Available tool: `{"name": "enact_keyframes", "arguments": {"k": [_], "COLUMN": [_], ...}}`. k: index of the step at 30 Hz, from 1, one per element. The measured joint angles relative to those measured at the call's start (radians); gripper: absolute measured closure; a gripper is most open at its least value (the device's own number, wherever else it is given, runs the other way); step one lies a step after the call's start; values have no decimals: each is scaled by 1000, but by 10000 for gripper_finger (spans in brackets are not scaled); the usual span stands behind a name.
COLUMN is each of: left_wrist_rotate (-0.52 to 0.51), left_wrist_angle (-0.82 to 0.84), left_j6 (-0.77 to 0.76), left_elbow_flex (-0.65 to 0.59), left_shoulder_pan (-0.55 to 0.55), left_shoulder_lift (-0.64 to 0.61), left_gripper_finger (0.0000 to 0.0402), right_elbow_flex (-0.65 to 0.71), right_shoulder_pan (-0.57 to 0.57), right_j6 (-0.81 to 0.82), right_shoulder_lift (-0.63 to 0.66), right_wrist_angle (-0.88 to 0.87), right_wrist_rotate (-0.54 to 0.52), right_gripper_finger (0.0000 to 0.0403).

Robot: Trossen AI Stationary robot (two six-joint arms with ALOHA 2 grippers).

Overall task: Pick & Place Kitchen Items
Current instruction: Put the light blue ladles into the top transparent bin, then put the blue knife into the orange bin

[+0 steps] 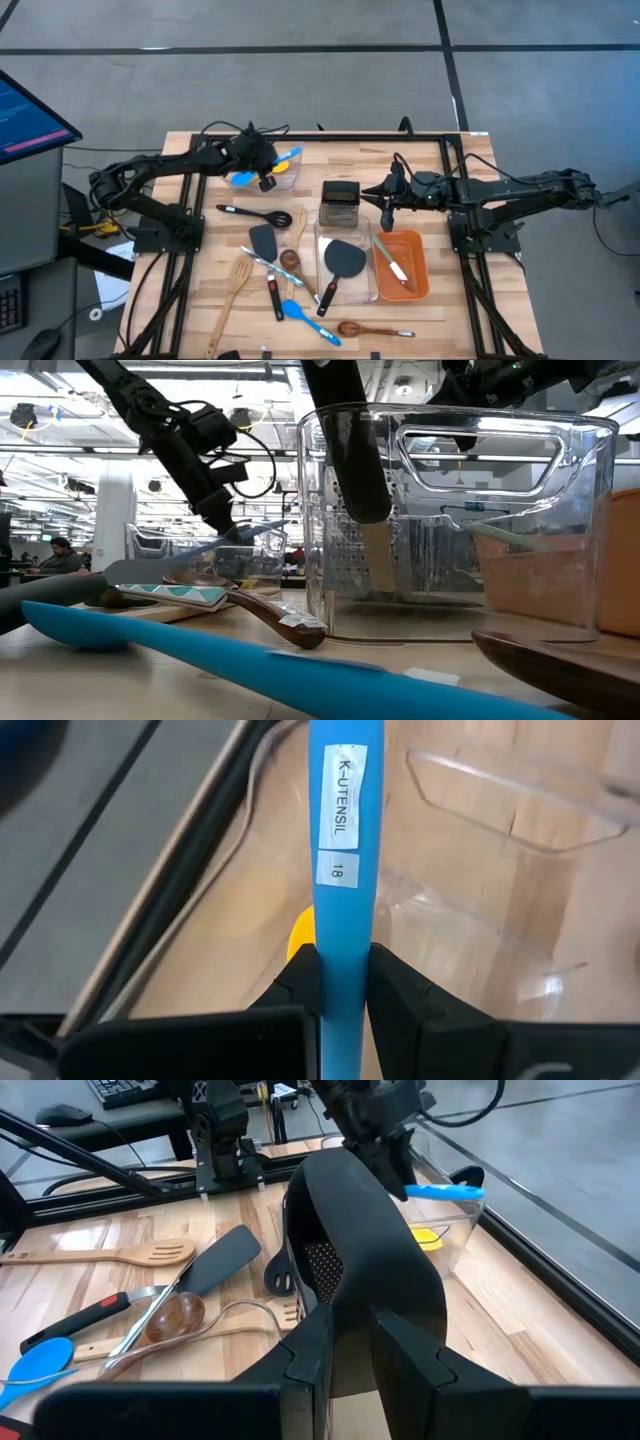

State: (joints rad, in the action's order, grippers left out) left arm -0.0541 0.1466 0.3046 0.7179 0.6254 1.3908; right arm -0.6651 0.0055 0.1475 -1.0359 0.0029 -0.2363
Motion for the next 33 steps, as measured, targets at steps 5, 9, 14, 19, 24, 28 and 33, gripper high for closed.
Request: {"name": "enact_keyframes", "arguments": {"k": [5,9,14,19,24,28,33], "left_wrist_rotate": [-1,-13,-27,-56,-67,-67,-66], "left_wrist_angle": [-14,-15,-19,-53,-122,-149,-156], "left_j6": [0,-3,-18,-18,-18,-18,-18], "left_elbow_flex": [-25,-38,-47,-47,-47,-48,-47], "left_shoulder_pan": [4,5,5,5,4,0,-1], "left_shoulder_lift": [0,0,0,0,-10,-29,-82], "left_gripper_finger": [369,349,314,279,252,243,246], "right_elbow_flex": [0,0,0,0,0,0,0], "right_shoulder_pan": [-2,-2,-2,-2,-2,-1,-1], "right_j6": [0,0,0,0,0,0,0], "right_shoulder_lift": [0,0,0,0,0,0,0], "right_wrist_angle": [0,0,0,0,0,0,0], "right_wrist_rotate": [0,0,0,0,0,0,0], "right_gripper_finger": [340,340,340,340,340,340,340]}}
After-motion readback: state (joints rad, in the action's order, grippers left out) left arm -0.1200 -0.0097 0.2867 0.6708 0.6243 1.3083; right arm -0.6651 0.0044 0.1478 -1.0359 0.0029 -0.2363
